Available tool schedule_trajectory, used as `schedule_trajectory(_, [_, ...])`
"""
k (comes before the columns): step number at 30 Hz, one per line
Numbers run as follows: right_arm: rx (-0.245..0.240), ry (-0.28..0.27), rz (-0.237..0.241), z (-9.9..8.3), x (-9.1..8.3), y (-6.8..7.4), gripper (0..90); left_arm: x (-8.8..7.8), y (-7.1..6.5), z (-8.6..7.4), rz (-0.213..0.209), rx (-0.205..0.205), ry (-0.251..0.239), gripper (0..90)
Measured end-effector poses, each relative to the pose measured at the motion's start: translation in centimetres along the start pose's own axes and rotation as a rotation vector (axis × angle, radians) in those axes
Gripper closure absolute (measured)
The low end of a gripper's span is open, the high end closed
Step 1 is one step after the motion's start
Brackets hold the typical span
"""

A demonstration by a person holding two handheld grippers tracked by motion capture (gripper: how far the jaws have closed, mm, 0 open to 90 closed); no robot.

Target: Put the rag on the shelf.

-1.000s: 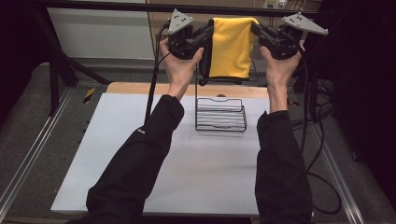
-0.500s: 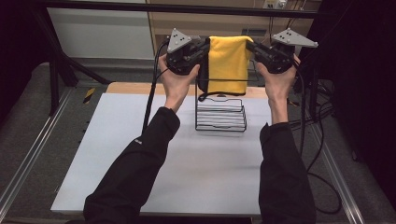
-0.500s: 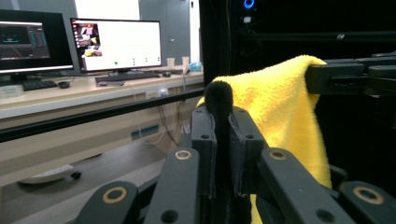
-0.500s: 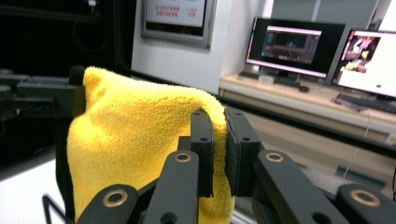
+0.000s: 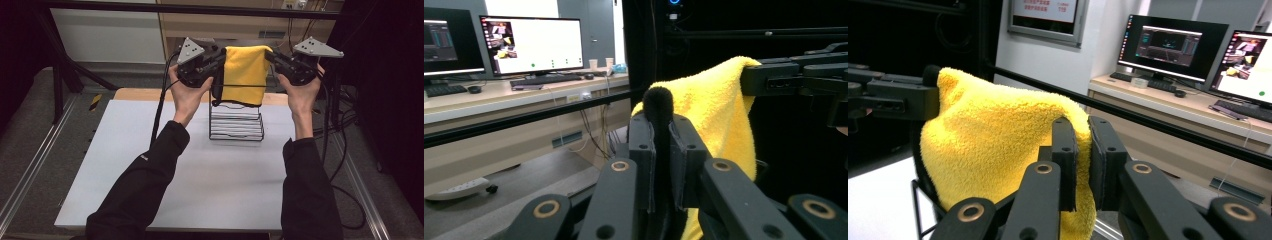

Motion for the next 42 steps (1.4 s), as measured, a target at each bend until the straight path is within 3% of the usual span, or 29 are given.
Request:
schedule_trajectory(11, [-0.030, 0.075, 0.052, 0.0, -2.1, 1.5, 82.5, -1.4, -1.0, -0.5, -0.035, 0.028, 0.047, 80.9])
schedule_trajectory(17, [-0.072, 0.106, 0.026, -0.6, -2.6, 1.8, 82.4, -1.0, -1.3, -1.1, -0.020, 0.050, 0.078, 80.9])
schedule_trajectory(20, [-0.061, 0.105, 0.019, -1.2, -2.4, 1.6, 82.5, -0.8, -1.5, -1.4, -0.016, 0.053, 0.083, 80.9])
schedule_trajectory(25, [-0.061, 0.101, 0.048, -1.3, -3.2, 1.9, 82.4, -1.5, -1.6, -1.4, -0.049, 0.049, 0.074, 80.7])
schedule_trajectory(33, [-0.084, 0.139, 0.088, -2.0, -4.3, 3.3, 82.2, -2.5, -2.2, -2.2, -0.078, 0.073, 0.125, 79.7])
schedule_trajectory(42, [-0.061, 0.189, 0.115, -3.6, -5.0, 4.1, 82.4, -3.0, -2.9, -3.6, -0.094, 0.081, 0.182, 78.7])
Point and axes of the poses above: each handheld gripper's, and its own axes: x roughly forward along the jaws, z roughly out of its top, y roughly to its left, the point moved 8 cm from there along x, roughly forward along the jaws, and after that the axes turned 4 degrees about x, right-handed, at the moved point
